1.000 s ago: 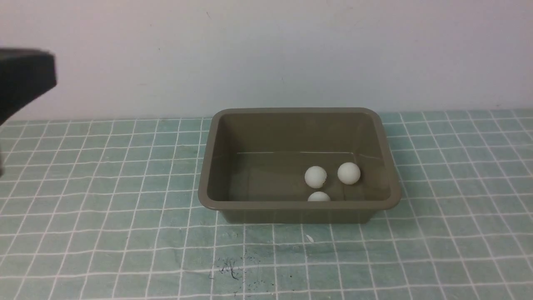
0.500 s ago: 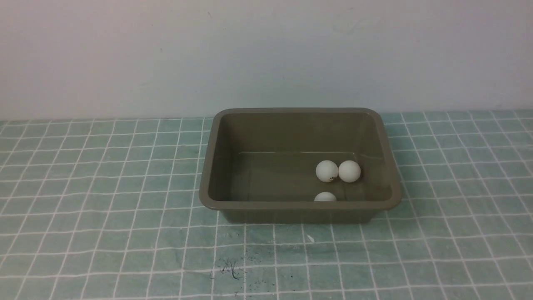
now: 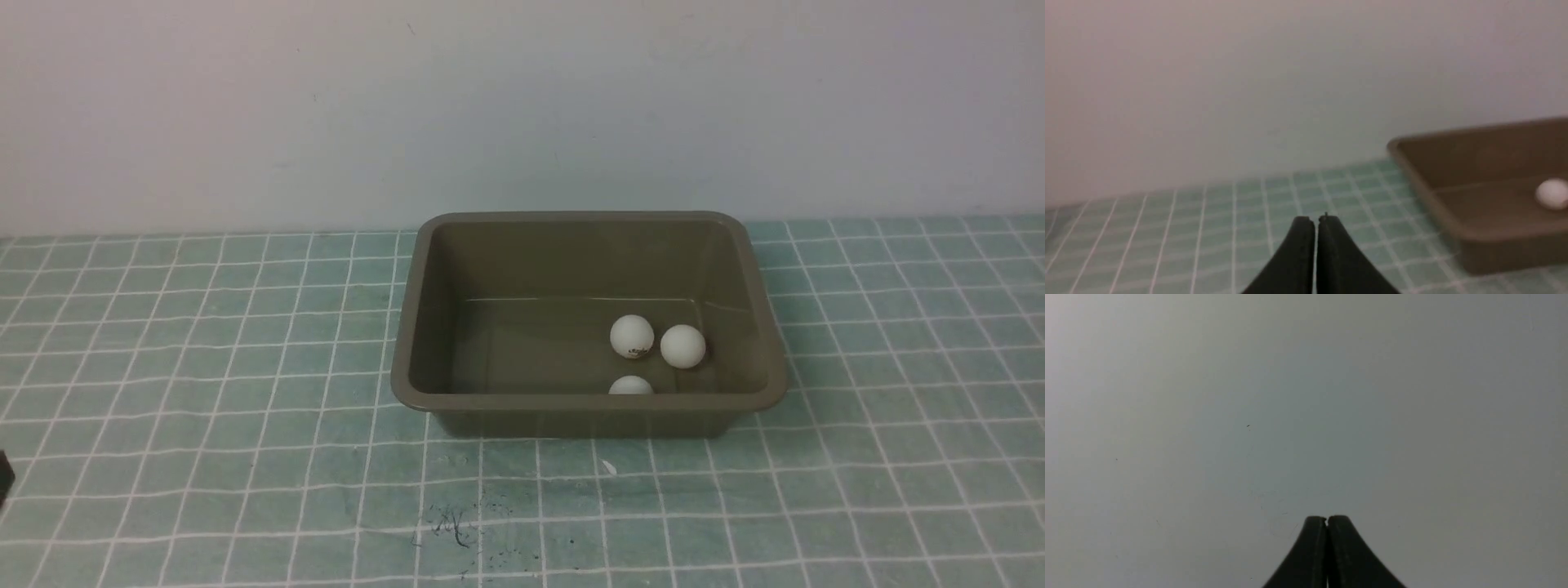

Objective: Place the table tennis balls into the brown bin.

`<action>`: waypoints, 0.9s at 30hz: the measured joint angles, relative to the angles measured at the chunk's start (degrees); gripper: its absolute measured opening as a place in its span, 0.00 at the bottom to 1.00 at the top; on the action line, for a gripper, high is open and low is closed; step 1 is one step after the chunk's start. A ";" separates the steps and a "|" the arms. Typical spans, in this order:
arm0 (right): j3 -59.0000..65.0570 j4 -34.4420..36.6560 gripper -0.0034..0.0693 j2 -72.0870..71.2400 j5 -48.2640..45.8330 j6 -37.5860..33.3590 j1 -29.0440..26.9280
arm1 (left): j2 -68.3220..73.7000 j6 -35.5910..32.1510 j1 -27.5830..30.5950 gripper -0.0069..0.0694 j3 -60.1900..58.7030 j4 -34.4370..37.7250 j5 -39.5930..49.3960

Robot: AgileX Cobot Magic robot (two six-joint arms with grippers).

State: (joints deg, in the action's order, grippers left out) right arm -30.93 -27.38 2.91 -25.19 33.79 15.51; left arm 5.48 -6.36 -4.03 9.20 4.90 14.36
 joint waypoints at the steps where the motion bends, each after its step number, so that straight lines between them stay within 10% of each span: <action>1: 0.00 0.00 0.03 0.00 0.00 0.00 0.00 | -1.64 0.00 1.56 0.08 -3.20 -0.14 0.00; 27: 0.00 0.00 0.03 0.00 -0.10 0.00 0.00 | -6.12 -0.19 2.65 0.08 -10.64 -2.68 7.68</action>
State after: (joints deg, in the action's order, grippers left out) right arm -30.93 -27.38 2.91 -25.29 33.79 15.51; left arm -0.64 -6.55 -1.38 -1.44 2.22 22.04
